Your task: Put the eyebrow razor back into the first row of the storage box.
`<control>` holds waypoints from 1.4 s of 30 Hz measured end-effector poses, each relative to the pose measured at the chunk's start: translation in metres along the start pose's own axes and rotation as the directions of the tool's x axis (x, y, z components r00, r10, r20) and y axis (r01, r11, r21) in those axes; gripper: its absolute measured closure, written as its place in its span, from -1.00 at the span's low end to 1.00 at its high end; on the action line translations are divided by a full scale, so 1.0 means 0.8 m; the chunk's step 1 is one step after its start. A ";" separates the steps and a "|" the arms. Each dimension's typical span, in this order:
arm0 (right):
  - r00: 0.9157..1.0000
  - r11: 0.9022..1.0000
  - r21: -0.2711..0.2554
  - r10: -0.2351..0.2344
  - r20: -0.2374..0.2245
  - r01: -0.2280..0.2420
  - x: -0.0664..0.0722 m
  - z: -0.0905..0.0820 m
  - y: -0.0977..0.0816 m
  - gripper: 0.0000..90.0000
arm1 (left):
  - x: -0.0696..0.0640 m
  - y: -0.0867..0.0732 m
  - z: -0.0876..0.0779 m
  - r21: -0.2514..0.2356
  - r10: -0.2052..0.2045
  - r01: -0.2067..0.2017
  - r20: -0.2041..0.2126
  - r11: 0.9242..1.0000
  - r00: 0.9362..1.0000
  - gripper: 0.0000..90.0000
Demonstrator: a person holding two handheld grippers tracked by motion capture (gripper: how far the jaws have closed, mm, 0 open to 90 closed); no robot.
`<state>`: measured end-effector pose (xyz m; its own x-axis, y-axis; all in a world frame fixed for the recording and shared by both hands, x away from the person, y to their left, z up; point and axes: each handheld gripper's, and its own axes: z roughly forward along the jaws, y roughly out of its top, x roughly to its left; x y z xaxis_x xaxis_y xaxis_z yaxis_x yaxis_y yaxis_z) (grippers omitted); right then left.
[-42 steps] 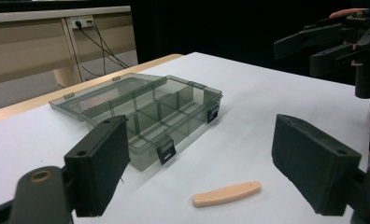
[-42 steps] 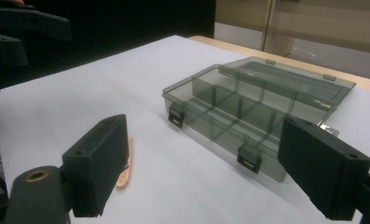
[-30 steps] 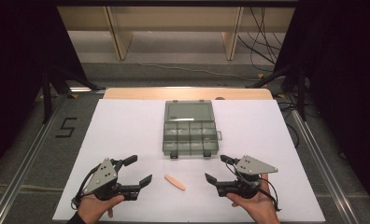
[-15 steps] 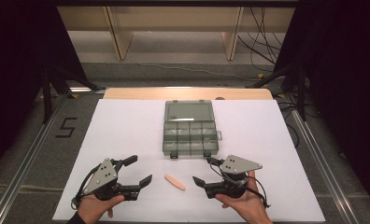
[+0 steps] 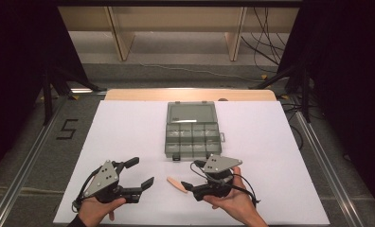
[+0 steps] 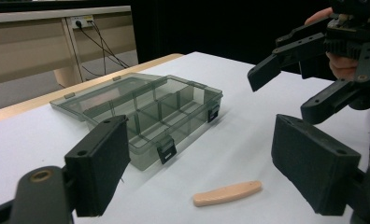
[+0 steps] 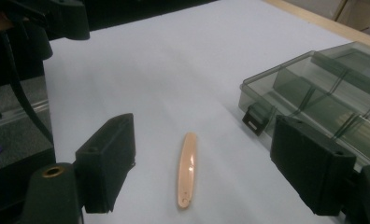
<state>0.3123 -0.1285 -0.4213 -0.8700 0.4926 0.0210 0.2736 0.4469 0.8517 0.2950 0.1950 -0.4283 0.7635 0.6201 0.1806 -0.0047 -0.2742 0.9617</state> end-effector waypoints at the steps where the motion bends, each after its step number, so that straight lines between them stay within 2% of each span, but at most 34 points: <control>1: 1.000 1.000 0.006 -0.008 0.003 0.008 0.000 0.003 0.001 -0.48 | 0.000 0.000 0.000 0.000 0.000 0.000 0.000 1.000 1.000 -0.57; 2: 1.000 1.000 0.016 -0.002 -0.005 0.002 0.001 0.005 0.001 -0.48 | 0.000 0.000 0.000 0.000 0.000 0.000 -0.001 1.000 1.000 -0.57; 3: 1.000 1.000 0.018 -0.008 -0.008 0.009 0.001 0.007 0.001 -0.48 | -0.007 -0.001 0.000 0.009 -0.075 0.074 0.028 0.997 0.997 -0.57; 4: 1.000 1.000 0.025 -0.010 -0.006 0.010 0.001 0.008 0.002 -0.48 | -0.011 -0.002 -0.001 0.012 -0.119 0.119 0.025 0.993 0.993 -0.57; 5: 1.000 1.000 0.024 -0.010 -0.006 0.010 0.001 0.009 0.002 -0.48 | -0.011 -0.002 -0.001 0.012 -0.122 0.122 0.025 0.992 0.992 -0.57; 6: 1.000 1.000 0.028 -0.011 -0.006 0.011 0.001 0.010 0.003 -0.48 | 0.000 0.000 0.000 -0.001 0.002 -0.002 0.000 1.000 1.000 -0.57; 7: 1.000 0.999 0.031 -0.013 -0.007 0.013 0.001 0.011 0.004 -0.48 | -0.007 -0.001 0.000 0.011 -0.075 0.075 0.027 0.997 0.997 -0.57; 8: 1.000 0.999 0.031 -0.013 -0.007 0.013 0.001 0.011 0.004 -0.48 | -0.007 -0.001 0.000 0.011 -0.075 0.075 0.027 0.997 0.997 -0.57; 9: 1.000 0.999 0.037 -0.017 -0.009 0.017 0.001 0.013 0.005 -0.47 | -0.001 0.000 0.000 0.003 -0.004 0.004 -0.002 1.000 1.000 -0.57; 13: 1.000 0.998 0.056 -0.014 -0.013 0.014 0.001 0.016 0.006 -0.45 | -0.001 0.000 -0.001 0.003 -0.004 0.004 -0.002 1.000 1.000 -0.57; 14: 1.000 0.998 0.061 -0.014 -0.011 0.015 0.001 0.016 0.006 -0.45 | -0.011 -0.002 -0.001 0.012 -0.113 0.113 0.026 0.994 0.993 -0.57; 15: 1.000 0.998 0.060 -0.017 -0.011 0.018 0.000 0.016 0.006 -0.45 | 0.000 0.000 0.000 -0.001 0.001 -0.001 0.002 1.000 1.000 -0.57; 16: 1.000 0.998 0.062 -0.023 -0.009 0.023 -0.001 0.017 0.006 -0.45 | -0.006 -0.001 0.000 0.014 -0.056 0.055 0.028 0.998 0.998 -0.57; 17: 1.000 0.998 0.066 -0.020 -0.010 0.021 -0.001 0.018 0.006 -0.45 | -0.001 0.000 -0.001 0.012 -0.001 0.001 -0.004 1.000 1.000 -0.57; 18: 1.000 0.997 0.070 -0.019 -0.013 0.020 -0.001 0.019 0.006 -0.44 | -0.001 0.000 -0.001 0.013 -0.004 0.004 -0.002 1.000 1.000 -0.57; 19: 1.000 0.997 0.077 -0.020 -0.014 0.021 -0.001 0.019 0.007 -0.44 | -0.005 -0.001 0.000 0.016 -0.050 0.049 0.032 0.999 0.998 -0.57; 20: 1.000 0.997 0.076 -0.023 -0.010 0.024 0.000 0.021 0.006 -0.44 | -0.010 -0.002 0.000 0.014 -0.101 0.100 0.031 0.995 0.994 -0.57; 21: 0.999 0.996 0.083 -0.027 -0.016 0.028 -0.001 0.022 0.006 -0.44 | -0.009 -0.002 0.000 0.013 -0.090 0.090 0.032 0.996 0.995 -0.57; 22: 0.999 0.995 0.091 -0.027 -0.020 0.029 0.000 0.023 0.006 -0.44 | -0.011 -0.002 0.000 0.014 -0.112 0.112 0.029 0.994 0.993 -0.57; 23: 0.999 0.995 0.096 -0.029 -0.018 0.031 0.000 0.024 0.006 -0.43 | -0.011 -0.002 0.000 0.014 -0.117 0.116 0.028 0.993 0.993 -0.57; 24: 0.999 0.994 0.103 -0.031 -0.025 0.033 0.000 0.026 0.006 -0.43 | 0.000 0.000 -0.001 0.005 -0.002 0.002 -0.003 1.000 1.000 -0.57; 25: 0.999 0.994 0.107 -0.030 -0.026 0.032 0.001 0.027 0.006 -0.43 | 0.000 0.000 0.000 0.001 0.001 -0.001 0.002 1.000 1.000 -0.57; 26: 0.999 0.993 0.108 -0.035 -0.032 0.039 0.001 0.029 0.006 -0.43 | -0.004 -0.001 0.000 0.008 -0.040 0.040 0.032 0.999 0.999 -0.57; 27: 0.999 0.993 0.113 -0.038 -0.029 0.041 0.001 0.029 0.007 -0.43 | -0.011 -0.002 0.000 0.014 -0.116 0.115 0.027 0.993 0.993 -0.57; 36: 0.997 0.981 0.187 -0.050 -0.053 0.060 0.003 0.043 0.008 -0.37 | -0.011 -0.002 0.000 0.013 -0.117 0.117 0.027 0.993 0.993 -0.57; 38: 0.997 0.975 0.214 -0.058 -0.049 0.068 0.003 0.049 0.009 -0.33 | -0.011 -0.002 0.000 0.013 -0.122 0.121 0.027 0.993 0.992 -0.57; 39: 0.997 0.974 0.216 -0.057 -0.048 0.066 0.003 0.053 0.009 -0.33 | 0.000 0.000 -0.001 0.005 -0.002 0.002 -0.003 1.000 1.000 -0.57; 42: 0.998 0.968 0.244 -0.053 -0.044 0.062 0.003 0.059 0.009 -0.30 | 0.000 0.000 0.000 0.001 0.000 0.000 0.001 1.000 1.000 -0.57</control>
<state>0.3316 -0.0888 -0.4396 -0.9006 0.4346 -0.0012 0.3106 0.6455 0.6977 0.2949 0.1952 -0.4284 0.7641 0.6193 0.1804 -0.0039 -0.2752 0.9614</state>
